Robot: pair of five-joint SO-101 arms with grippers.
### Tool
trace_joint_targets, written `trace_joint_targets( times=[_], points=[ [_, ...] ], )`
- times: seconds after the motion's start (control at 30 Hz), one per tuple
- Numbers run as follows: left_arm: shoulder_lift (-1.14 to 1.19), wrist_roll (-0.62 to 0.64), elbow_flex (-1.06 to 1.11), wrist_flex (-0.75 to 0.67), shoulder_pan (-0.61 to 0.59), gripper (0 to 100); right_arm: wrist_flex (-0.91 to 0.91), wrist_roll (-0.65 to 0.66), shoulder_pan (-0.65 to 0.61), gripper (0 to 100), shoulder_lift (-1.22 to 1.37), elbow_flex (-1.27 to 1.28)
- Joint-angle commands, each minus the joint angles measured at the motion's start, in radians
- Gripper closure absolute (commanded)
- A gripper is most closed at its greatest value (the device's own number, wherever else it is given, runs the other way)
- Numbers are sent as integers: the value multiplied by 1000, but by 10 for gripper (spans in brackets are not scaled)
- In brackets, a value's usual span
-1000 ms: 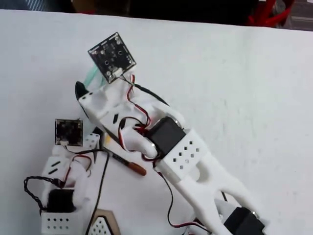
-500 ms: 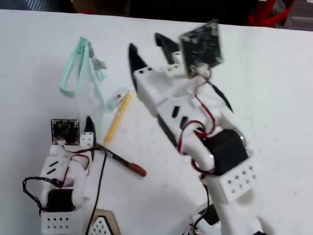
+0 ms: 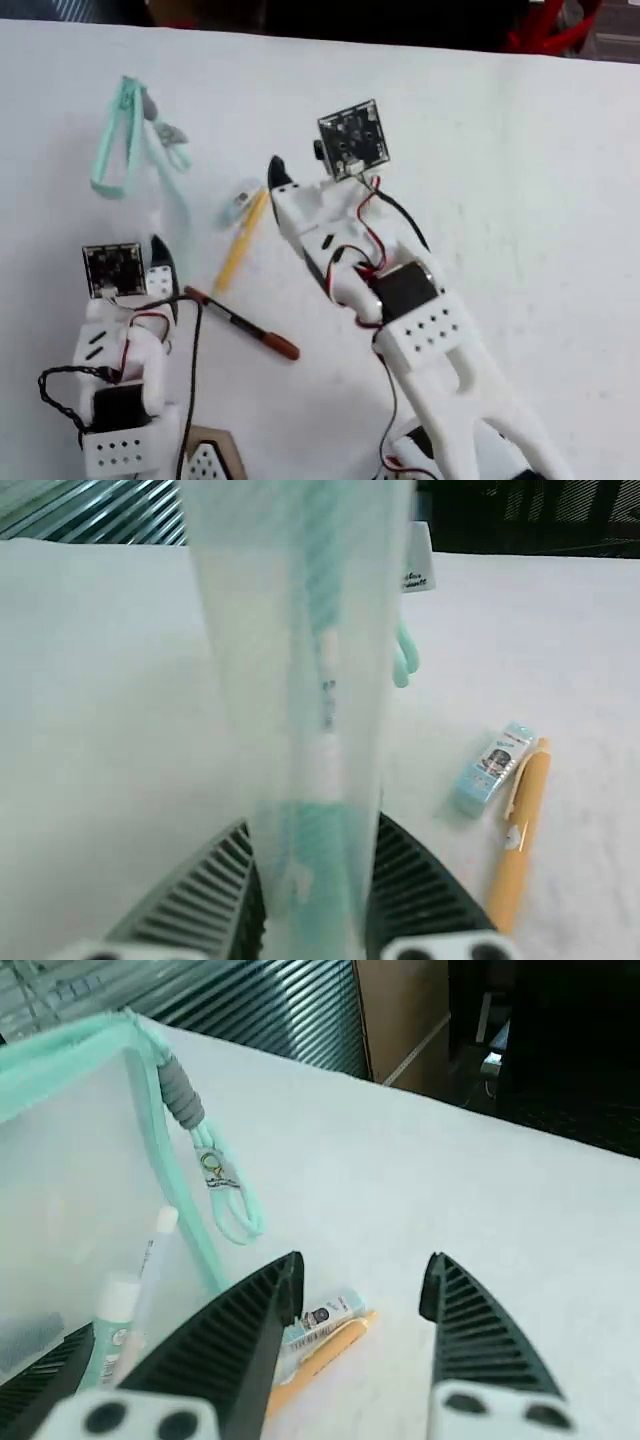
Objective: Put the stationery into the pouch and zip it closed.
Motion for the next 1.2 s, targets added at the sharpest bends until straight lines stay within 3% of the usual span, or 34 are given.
trace_joint_targets(
  times=[0.0,0.53,1.17],
  points=[
    [-10,-3,15,-100,-15,954,-13,-63,-28,819,134,-77],
    [-10,-3,21,-98,-21,954,410,-493,-39,815,860,-821],
    [-10,-3,21,-97,-21,954,472,-497,-111,818,1351,-1343]
  ],
)
